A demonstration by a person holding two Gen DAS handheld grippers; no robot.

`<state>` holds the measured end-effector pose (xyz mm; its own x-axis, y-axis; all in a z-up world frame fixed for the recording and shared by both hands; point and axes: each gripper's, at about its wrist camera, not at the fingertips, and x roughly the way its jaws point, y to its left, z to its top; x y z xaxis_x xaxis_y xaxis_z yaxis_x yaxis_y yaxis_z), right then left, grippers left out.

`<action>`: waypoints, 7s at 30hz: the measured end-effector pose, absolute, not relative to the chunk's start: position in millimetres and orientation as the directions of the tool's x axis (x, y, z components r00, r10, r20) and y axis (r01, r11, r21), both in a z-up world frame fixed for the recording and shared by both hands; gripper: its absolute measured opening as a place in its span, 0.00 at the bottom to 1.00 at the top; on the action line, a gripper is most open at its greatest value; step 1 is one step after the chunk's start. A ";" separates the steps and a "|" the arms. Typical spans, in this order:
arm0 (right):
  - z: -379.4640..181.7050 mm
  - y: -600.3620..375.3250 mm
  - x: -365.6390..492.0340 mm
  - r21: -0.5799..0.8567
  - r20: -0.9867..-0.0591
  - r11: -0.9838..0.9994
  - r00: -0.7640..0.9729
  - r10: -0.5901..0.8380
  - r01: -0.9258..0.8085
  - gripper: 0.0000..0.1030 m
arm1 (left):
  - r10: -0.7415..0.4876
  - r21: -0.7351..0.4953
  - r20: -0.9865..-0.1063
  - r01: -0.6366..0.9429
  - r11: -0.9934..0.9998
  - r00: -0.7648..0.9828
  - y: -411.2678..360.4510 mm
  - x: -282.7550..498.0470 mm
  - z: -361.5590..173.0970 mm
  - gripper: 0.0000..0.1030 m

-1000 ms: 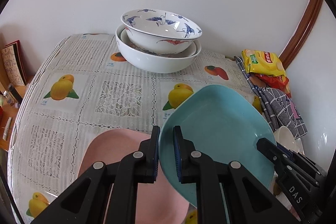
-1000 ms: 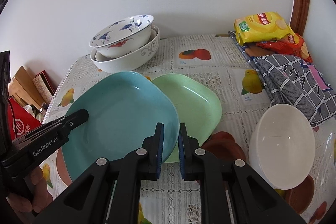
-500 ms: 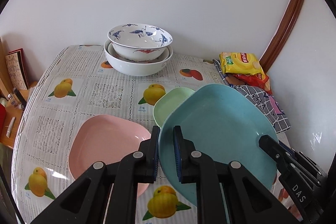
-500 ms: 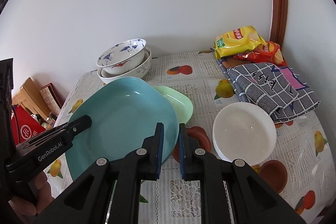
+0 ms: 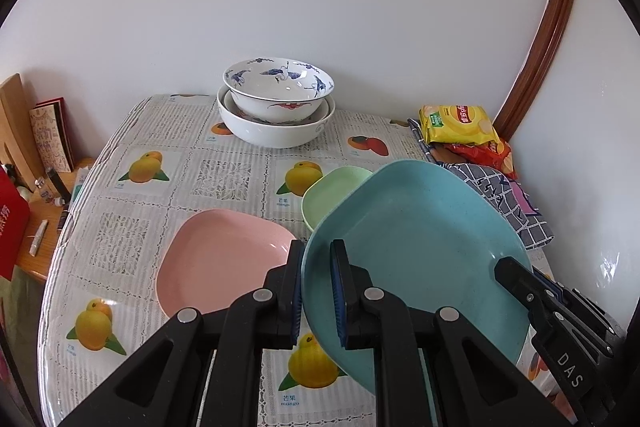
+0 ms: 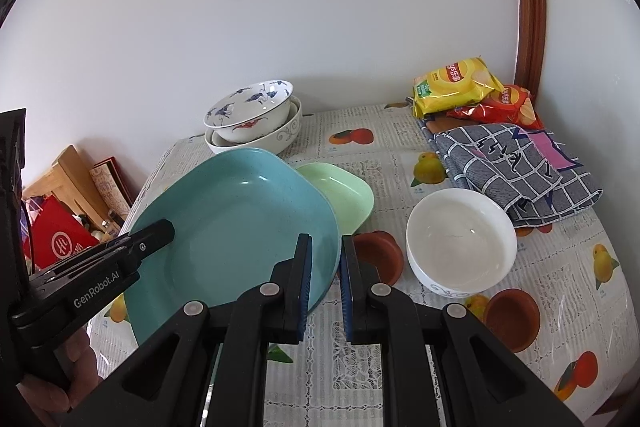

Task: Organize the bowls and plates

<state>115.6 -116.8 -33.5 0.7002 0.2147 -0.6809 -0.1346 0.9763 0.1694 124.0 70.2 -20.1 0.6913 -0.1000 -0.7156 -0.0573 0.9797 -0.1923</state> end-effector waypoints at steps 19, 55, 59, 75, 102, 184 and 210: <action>-28.0 -114.2 113.8 0.156 -0.674 0.976 0.707 0.216 -0.149 0.13 | -0.089 -0.202 -0.714 -0.082 0.976 0.695 73.3 118.3 -15.6 0.13; -69.4 -41.1 139.0 0.118 -0.739 0.962 0.624 0.252 -0.248 0.13 | -0.028 -0.210 -0.773 -0.214 0.954 0.634 137.7 121.4 -60.9 0.13; -77.6 -30.9 140.2 0.119 -0.751 0.957 0.607 0.260 -0.263 0.13 | -0.020 -0.210 -0.785 -0.236 0.949 0.619 147.7 118.7 -70.5 0.13; -120.2 14.9 138.4 0.122 -0.809 0.932 0.510 0.292 -0.341 0.13 | 0.027 -0.197 -0.838 -0.348 0.916 0.545 191.1 107.6 -108.1 0.13; -126.5 14.4 202.2 0.115 -0.793 0.933 0.534 0.292 -0.340 0.13 | 0.042 -0.186 -0.839 -0.359 0.915 0.542 182.4 156.8 -119.8 0.13; -110.5 -136.3 258.9 0.077 -0.786 0.979 0.593 0.176 -0.188 0.56 | 0.030 -0.062 -0.833 -0.147 0.987 0.552 47.8 259.5 -93.2 0.49; -157.4 -110.9 306.5 -0.034 -0.844 0.985 0.533 0.062 -0.168 0.08 | -0.032 -0.102 -0.876 -0.121 0.987 0.481 45.3 300.0 -144.9 0.21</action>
<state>306.5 -110.9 -157.4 0.5331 0.0616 -0.8438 -0.1684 0.9851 -0.0345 300.0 45.3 -144.9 0.4812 -0.0319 -0.8760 -0.1209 0.9874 -0.1023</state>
